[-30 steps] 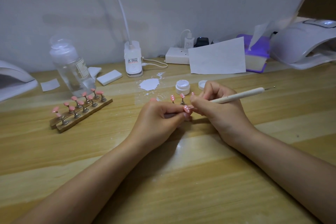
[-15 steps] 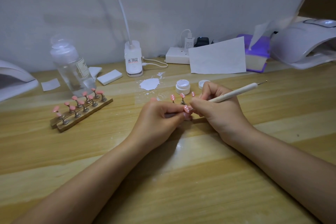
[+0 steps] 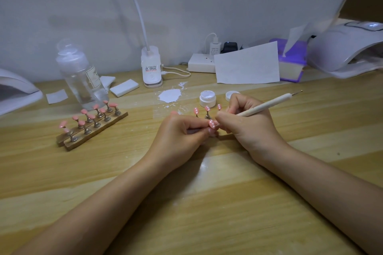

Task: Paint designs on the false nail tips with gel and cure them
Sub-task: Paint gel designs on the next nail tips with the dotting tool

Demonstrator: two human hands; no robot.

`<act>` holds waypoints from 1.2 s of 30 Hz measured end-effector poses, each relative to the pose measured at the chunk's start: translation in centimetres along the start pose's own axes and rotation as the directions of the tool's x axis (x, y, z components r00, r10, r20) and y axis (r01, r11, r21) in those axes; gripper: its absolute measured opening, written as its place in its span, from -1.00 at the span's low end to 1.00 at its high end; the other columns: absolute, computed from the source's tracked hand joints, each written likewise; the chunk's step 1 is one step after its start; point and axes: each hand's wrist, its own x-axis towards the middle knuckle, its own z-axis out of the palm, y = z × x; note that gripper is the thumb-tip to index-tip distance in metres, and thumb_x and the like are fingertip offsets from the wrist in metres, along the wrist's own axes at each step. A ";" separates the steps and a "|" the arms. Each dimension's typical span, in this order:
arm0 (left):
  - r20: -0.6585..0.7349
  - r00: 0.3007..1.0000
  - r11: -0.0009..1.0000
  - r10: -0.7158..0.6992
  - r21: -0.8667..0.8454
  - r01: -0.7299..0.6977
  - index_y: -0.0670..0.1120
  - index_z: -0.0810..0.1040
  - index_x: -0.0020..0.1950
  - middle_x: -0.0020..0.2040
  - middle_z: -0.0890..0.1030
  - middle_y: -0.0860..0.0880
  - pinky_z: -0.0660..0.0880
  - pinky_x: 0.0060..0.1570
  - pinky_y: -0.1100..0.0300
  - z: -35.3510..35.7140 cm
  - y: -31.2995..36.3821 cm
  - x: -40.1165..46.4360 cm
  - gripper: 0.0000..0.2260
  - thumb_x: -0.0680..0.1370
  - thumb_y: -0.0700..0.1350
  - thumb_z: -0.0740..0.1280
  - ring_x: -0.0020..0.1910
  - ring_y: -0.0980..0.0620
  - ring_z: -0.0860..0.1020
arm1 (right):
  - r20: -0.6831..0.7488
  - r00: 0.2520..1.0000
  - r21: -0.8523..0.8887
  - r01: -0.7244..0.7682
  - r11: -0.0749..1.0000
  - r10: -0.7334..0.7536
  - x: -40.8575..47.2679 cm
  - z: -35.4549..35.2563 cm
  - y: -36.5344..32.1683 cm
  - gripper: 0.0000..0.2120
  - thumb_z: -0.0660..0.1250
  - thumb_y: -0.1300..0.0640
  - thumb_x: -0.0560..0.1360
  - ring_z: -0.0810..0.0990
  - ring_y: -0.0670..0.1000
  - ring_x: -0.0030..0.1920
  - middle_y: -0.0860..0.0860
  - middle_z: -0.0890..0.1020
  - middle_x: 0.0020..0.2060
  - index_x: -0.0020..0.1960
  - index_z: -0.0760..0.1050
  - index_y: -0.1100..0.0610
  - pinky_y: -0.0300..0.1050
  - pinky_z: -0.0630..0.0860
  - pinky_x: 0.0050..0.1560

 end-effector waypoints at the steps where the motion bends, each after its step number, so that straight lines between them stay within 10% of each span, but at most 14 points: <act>1: 0.001 1.000 1.000 -0.002 0.005 0.002 -0.04 0.67 -0.10 -0.17 0.68 0.08 0.54 0.02 0.04 0.0 0.0 0.0 -0.89 0.46 -0.22 0.38 -0.21 0.24 0.56 | -0.013 1.000 -0.014 -0.001 1.000 0.000 0.0 0.0 0.1 -0.66 0.29 0.48 0.27 0.39 -0.15 -0.55 -0.02 0.37 -0.59 -0.47 0.22 0.18 -0.34 0.33 -0.48; 15: 0.020 0.999 0.999 0.038 -0.027 -0.037 -0.15 0.66 -0.03 -0.23 0.66 0.07 0.47 -0.26 0.43 0.1 0.2 -0.1 -0.86 0.46 -0.28 0.37 -0.31 0.43 0.49 | 0.000 1.000 0.008 -0.004 1.000 0.004 0.1 0.0 0.1 -0.64 0.29 0.50 0.28 0.39 -0.16 -0.58 -0.03 0.36 -0.60 -0.48 0.22 0.18 -0.35 0.35 -0.51; 36: 0.010 0.999 0.999 0.031 -0.012 -0.031 -0.11 0.67 -0.05 -0.19 0.67 0.15 0.50 -0.22 0.41 0.1 0.0 0.0 -0.86 0.46 -0.27 0.37 -0.29 0.42 0.50 | 0.026 1.000 0.033 -0.003 0.999 0.002 -0.1 0.1 -0.2 -0.62 0.25 0.55 0.30 0.41 -0.20 -0.64 -0.09 0.36 -0.67 -0.47 0.21 0.18 -0.41 0.33 -0.56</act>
